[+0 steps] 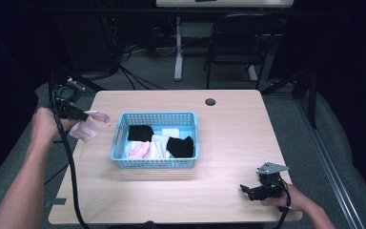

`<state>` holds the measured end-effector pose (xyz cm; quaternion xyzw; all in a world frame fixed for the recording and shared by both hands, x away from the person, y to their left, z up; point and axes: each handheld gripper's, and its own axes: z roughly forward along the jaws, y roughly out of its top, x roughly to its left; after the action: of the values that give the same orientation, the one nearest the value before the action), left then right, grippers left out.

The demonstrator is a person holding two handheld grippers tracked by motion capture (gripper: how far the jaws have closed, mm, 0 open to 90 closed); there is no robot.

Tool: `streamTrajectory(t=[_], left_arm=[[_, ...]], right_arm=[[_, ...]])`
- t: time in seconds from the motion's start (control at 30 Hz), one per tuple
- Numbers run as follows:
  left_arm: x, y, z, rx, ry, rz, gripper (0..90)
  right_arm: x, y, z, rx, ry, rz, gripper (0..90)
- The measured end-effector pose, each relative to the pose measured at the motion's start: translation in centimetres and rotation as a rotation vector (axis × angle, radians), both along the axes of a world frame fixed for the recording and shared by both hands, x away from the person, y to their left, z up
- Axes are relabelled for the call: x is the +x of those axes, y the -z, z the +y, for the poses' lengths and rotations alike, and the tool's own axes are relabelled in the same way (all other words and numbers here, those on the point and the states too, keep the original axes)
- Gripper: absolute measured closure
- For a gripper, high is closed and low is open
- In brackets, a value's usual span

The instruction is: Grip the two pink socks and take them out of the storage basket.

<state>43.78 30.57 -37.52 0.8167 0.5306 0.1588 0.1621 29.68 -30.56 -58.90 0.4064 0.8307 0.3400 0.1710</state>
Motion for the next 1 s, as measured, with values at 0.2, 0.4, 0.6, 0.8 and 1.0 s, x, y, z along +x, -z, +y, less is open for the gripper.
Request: streamTrajectory(t=[0.2, 0.4, 0.6, 0.8, 1.0], left_arm=[[0.3, 2.2, 0.9, -0.018, -0.048, 0.022, 86.0], [0.8, 6.0, 1.5, -0.026, -0.088, 0.080, 86.0], [0.9, 9.6, 1.8, -0.029, -0.129, 0.137, 86.0], [0.9, 12.3, 2.2, -0.083, -0.146, 0.185, 82.6], [0.3, 12.4, 2.3, -0.109, -0.156, 0.176, 50.8]], right_arm=[[0.0, 0.0, 0.0, 0.002, 0.000, 0.000, 0.0], [0.0, 0.0, 0.0, 0.004, 0.002, 0.000, 0.0], [0.0, 0.0, 0.0, 0.004, 0.002, -0.001, 0.0], [0.0, 0.0, 0.0, 0.004, 0.002, -0.001, 0.0], [0.0, 0.0, 0.0, 0.004, 0.002, -0.001, 0.0]])
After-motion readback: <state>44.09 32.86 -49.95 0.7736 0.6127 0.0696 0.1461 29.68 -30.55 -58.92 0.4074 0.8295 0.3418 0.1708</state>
